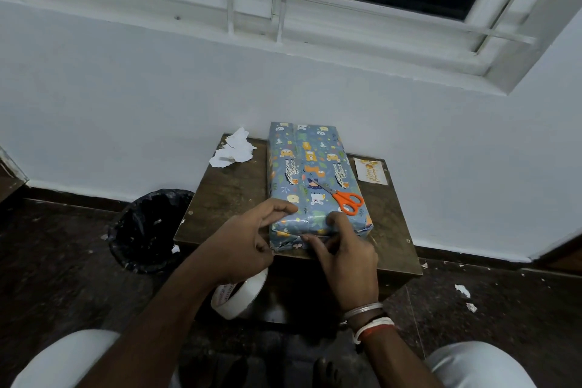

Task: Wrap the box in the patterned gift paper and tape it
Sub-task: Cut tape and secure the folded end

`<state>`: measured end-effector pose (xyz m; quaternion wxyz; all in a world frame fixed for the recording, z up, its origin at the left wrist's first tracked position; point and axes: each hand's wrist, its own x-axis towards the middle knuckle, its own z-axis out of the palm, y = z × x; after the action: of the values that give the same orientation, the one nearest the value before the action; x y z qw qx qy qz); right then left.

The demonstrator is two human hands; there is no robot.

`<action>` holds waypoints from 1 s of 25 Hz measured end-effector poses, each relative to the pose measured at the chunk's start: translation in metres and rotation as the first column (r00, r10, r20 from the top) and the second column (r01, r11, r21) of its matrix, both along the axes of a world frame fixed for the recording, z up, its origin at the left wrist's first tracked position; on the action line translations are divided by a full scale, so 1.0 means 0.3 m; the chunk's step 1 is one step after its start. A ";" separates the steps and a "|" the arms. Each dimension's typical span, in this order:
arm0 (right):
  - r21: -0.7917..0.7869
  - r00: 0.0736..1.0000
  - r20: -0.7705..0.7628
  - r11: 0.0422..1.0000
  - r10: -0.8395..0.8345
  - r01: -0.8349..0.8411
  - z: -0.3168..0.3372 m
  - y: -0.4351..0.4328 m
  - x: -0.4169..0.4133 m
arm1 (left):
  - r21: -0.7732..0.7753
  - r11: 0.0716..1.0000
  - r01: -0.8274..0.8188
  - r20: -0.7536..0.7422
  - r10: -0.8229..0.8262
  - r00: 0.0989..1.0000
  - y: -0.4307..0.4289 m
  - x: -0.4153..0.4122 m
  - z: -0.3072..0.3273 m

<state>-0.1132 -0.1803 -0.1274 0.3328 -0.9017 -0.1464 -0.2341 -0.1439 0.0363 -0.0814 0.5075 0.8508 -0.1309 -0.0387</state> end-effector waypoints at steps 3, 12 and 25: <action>-0.091 1.000 0.016 0.996 0.012 -0.010 0.012 -0.018 0.004 | -0.016 1.000 -0.008 -0.017 0.008 1.000 -0.010 -0.004 0.006; -0.145 0.998 -0.054 0.989 0.030 -0.038 0.000 -0.008 0.012 | -0.145 0.989 -0.008 -0.097 -0.006 0.995 -0.018 -0.005 0.009; 0.485 0.648 -0.512 0.812 0.564 -0.324 0.278 -0.061 -0.037 | -0.527 0.835 -0.161 -0.086 0.135 0.987 -0.158 -0.044 0.088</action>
<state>-0.1242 -0.1986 -0.0440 0.5646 -0.7857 -0.2013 0.1528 -0.1570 -0.0112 -0.0551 0.7275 0.6833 -0.0588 0.0190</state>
